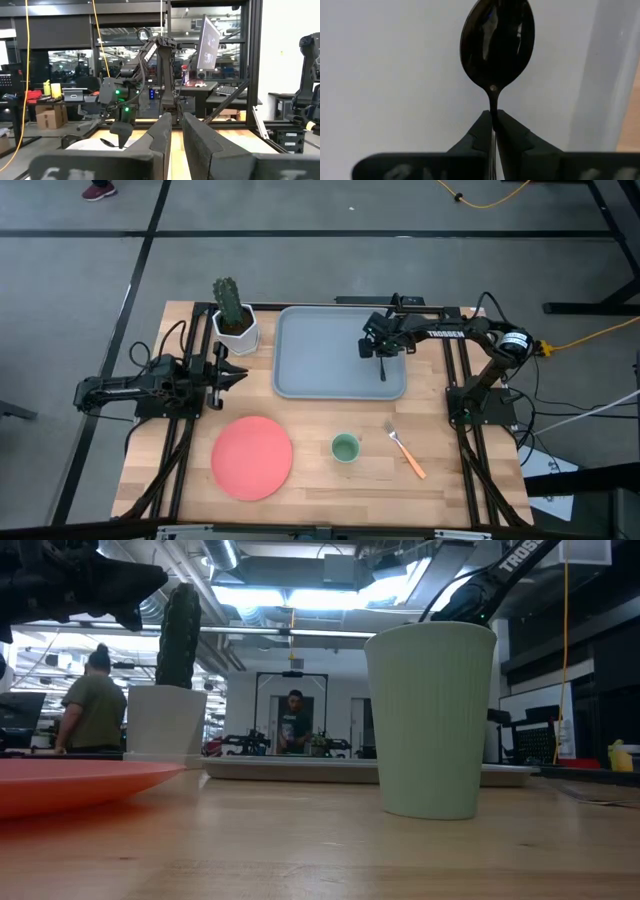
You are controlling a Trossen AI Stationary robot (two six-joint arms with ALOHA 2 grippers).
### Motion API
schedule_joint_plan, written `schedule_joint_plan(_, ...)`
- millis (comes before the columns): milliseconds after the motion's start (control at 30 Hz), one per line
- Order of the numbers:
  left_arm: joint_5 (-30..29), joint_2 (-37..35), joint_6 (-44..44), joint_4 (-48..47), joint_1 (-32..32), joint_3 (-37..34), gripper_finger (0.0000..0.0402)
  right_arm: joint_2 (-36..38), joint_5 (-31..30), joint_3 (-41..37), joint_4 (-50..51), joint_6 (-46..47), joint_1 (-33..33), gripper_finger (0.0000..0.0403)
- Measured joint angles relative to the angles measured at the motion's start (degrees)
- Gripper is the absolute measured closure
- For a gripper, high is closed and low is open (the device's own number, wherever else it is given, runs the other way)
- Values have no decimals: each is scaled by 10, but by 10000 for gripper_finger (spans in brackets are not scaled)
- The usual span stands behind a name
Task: Pick and place plate/cup/fork/spoon on tray
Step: Put the black spoon on the gray serving tray
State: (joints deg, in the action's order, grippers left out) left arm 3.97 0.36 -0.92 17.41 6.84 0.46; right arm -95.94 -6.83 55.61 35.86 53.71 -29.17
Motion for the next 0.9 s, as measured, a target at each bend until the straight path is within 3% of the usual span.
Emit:
schedule_joint_plan(767,0,0,0,0,0,0,360,0,-3,0,4,-3,0,380)
schedule_joint_plan(900,0,0,0,0,0,0,360,0,-18,0,21,-2,0,362)
